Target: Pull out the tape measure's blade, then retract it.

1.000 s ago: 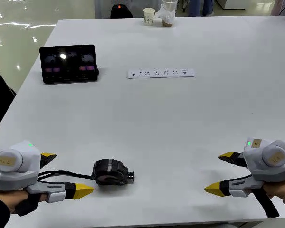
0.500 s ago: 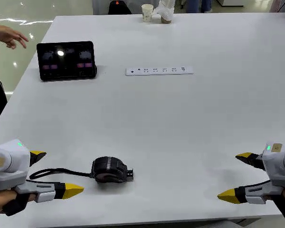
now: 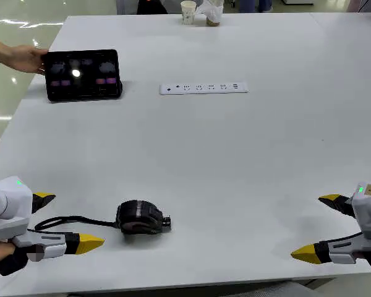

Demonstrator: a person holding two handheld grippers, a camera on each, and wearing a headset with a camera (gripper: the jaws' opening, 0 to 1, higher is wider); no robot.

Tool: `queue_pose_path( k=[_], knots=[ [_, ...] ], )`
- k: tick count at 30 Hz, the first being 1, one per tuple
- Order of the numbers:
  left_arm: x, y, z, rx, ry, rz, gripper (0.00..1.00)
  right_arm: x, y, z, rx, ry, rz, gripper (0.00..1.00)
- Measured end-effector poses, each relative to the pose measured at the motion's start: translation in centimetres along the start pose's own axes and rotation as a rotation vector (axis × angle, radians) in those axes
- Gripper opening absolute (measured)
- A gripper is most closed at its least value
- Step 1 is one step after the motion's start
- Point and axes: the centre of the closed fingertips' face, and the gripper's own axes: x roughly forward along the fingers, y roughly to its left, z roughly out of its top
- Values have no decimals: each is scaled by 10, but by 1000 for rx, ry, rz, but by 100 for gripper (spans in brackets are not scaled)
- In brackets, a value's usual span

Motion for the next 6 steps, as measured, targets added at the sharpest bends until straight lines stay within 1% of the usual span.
queue_pose_path(
  k=[6],
  knots=[
    [-1, 0, -1, 6, 6, 0, 99, 1, 2, 2, 4, -6, 1, 95]
  ],
)
